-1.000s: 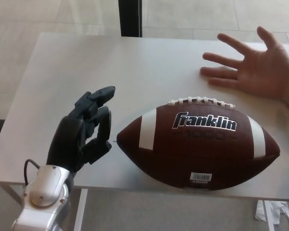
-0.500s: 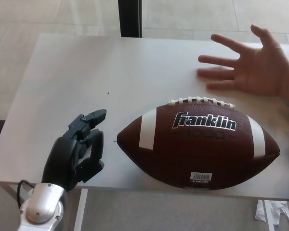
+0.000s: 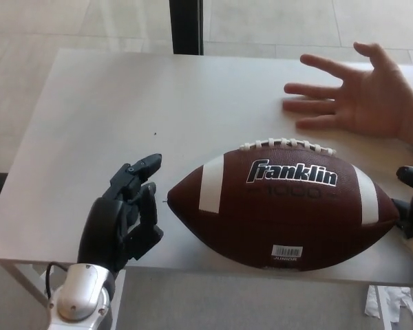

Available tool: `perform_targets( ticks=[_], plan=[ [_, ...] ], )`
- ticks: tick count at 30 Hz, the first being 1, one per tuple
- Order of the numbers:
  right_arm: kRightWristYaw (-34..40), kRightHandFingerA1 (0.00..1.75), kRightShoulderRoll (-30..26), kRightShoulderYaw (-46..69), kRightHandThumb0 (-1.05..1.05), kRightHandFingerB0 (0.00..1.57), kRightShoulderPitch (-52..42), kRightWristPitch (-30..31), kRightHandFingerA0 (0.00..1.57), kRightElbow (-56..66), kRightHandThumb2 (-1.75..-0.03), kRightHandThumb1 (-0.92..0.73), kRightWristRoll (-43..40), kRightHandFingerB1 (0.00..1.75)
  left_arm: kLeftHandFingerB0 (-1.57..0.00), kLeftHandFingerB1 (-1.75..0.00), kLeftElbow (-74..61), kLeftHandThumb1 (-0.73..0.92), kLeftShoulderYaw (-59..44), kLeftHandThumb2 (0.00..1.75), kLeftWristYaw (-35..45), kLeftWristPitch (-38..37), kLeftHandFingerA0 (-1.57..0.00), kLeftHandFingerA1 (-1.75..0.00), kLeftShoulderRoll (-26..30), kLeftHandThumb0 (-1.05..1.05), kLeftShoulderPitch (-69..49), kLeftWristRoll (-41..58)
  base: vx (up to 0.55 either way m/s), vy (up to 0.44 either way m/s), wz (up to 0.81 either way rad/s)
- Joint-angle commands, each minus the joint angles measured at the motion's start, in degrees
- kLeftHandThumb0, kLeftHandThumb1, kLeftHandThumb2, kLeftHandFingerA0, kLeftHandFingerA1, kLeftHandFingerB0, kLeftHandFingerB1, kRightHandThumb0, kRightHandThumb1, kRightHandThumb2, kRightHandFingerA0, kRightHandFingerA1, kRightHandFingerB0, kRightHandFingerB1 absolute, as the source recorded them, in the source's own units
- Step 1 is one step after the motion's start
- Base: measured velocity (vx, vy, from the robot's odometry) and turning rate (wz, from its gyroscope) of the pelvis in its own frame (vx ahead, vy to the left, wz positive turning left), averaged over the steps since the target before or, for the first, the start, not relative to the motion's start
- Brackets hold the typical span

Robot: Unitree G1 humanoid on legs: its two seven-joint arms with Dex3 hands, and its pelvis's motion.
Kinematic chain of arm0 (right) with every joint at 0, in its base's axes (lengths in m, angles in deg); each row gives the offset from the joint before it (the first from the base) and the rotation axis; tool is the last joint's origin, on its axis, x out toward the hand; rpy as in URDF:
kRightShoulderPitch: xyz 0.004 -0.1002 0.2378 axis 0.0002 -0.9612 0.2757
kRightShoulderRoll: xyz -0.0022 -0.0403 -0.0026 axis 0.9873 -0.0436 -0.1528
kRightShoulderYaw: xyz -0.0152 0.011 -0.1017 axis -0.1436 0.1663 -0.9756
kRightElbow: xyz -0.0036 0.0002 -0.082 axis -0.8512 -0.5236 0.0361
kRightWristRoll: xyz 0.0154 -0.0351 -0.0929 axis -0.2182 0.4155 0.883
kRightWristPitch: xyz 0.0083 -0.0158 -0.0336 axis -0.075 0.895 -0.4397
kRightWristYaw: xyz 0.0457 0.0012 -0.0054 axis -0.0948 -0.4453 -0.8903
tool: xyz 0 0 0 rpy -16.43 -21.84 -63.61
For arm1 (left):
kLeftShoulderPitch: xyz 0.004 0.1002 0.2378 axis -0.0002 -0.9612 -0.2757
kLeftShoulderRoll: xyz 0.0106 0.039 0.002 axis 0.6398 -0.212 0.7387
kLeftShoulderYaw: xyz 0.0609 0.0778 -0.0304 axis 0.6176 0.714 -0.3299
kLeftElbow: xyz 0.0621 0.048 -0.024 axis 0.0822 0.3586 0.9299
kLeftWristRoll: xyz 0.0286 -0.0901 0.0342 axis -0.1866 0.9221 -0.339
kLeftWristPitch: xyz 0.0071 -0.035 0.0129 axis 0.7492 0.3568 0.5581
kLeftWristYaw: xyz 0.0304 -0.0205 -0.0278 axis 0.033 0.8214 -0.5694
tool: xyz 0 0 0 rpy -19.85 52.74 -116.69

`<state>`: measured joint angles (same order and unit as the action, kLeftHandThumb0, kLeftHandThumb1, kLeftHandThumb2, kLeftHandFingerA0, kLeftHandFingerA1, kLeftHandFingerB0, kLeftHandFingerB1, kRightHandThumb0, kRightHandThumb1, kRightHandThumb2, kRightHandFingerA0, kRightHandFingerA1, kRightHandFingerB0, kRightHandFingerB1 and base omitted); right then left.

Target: The robot uses both its hands to grab the left and right ends of a football kept in the middle of the desk infront of it, lifts it up and places it in the palm of a person

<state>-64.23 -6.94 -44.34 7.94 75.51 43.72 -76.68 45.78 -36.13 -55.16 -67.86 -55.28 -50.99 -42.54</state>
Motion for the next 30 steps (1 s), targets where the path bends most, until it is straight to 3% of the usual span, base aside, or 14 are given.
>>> perform_targets(
  ticks=[1, 8, 9, 10, 19, 20, 27, 28, 30],
  plan=[
    [0.08, 1.22, -0.53, -0.37, -1.05, 0.37, 0.3, 4.77, 0.69, -1.39, -0.81, -0.81, 0.37, 1.19, -0.16, -0.48, 2.07, 0.85, -0.68, 1.22, -1.51, 0.16, -0.32, -0.63, -1.95, -0.87, 0.43, 0.25, 0.0, 0.0, 0.0],
    [0.48, 1.18, -0.15, 0.53, -1.05, 0.44, 2.07, 5.61, 0.76, -0.72, -0.81, -0.8, -0.64, 1.15, -0.13, -0.45, 5.38, 0.88, -1.59, 1.25, -3.31, 2.62, -0.37, -0.66, -9.52, -0.87, 4.01, 2.73, 0.0, 0.0, 0.0],
    [0.77, 1.17, 0.58, 0.41, -1.05, 0.47, 2.07, 5.62, 0.79, -0.01, -0.81, -0.81, -0.87, 1.14, -0.16, -0.41, 6.34, 0.92, -1.38, 0.96, -3.58, 3.04, -0.39, -0.67, -11.27, -0.95, 4.97, 3.01, 0.0, 0.0, 0.0],
    [0.91, 1.17, 1.37, -0.1, -1.05, 0.47, 1.98, 5.84, 0.78, 1.03, -0.81, -0.82, -0.95, 1.13, -0.12, -0.47, 7.28, 0.92, -1.14, 1.27, -4.08, 3.43, -0.38, -0.68, -13.18, -0.89, 5.87, 3.44, 0.0, 0.0, 0.0],
    [-0.73, 1.04, 4.18, -5.04, -1.05, 0.59, 0.17, 6.17, 0.82, 6.79, -0.78, -0.78, -0.07, 1.02, -0.13, -0.45, 10.17, 0.9, 2.59, 1.24, -7.24, 4.68, -0.38, -0.68, -18.07, -0.84, 8.24, 5.25, 0.0, 0.0, 0.0],
    [-0.63, 0.99, 4.9, -5.97, -1.05, 0.6, -0.3, 6.12, 0.9, 7.31, -0.78, -0.77, 0.15, 1.01, -0.13, -0.46, 10.9, 0.9, 2.8, 1.23, -7.28, 4.28, -0.38, -0.7, -18.97, -0.84, 8.25, 5.95, 0.0, 0.0, 0.0],
    [-0.03, 0.99, 5.85, -7.67, -1.05, 0.6, -1.68, 6.23, 0.93, 8.07, -0.78, -0.76, 0.75, 1.03, -0.14, -0.47, 11.98, 0.92, 5.09, 1.27, -8.55, 4.7, -0.42, -0.73, -20.64, -0.85, 7.62, 6.34, 0.0, 0.0, 0.0],
    [-0.24, 1.0, 6.11, -7.73, -1.05, 0.58, -1.73, 5.73, 0.9, 7.89, -0.77, -0.76, 0.49, 1.02, -0.16, -0.39, 11.73, 0.92, 6.61, 0.99, -8.94, 6.36, -0.44, -0.74, -20.8, -0.91, 7.48, 5.67, 0.0, 0.0, 0.0],
    [-0.47, 1.02, 6.05, -7.86, -1.05, 0.57, -1.72, 5.31, 0.87, 7.71, -0.77, -0.76, 0.48, 1.02, -0.15, -0.38, 11.59, 0.92, 7.38, 1.0, -9.32, 7.14, -0.44, -0.72, -20.73, -0.9, 7.38, 5.59, 0.0, 0.0, 0.0]
  ],
)
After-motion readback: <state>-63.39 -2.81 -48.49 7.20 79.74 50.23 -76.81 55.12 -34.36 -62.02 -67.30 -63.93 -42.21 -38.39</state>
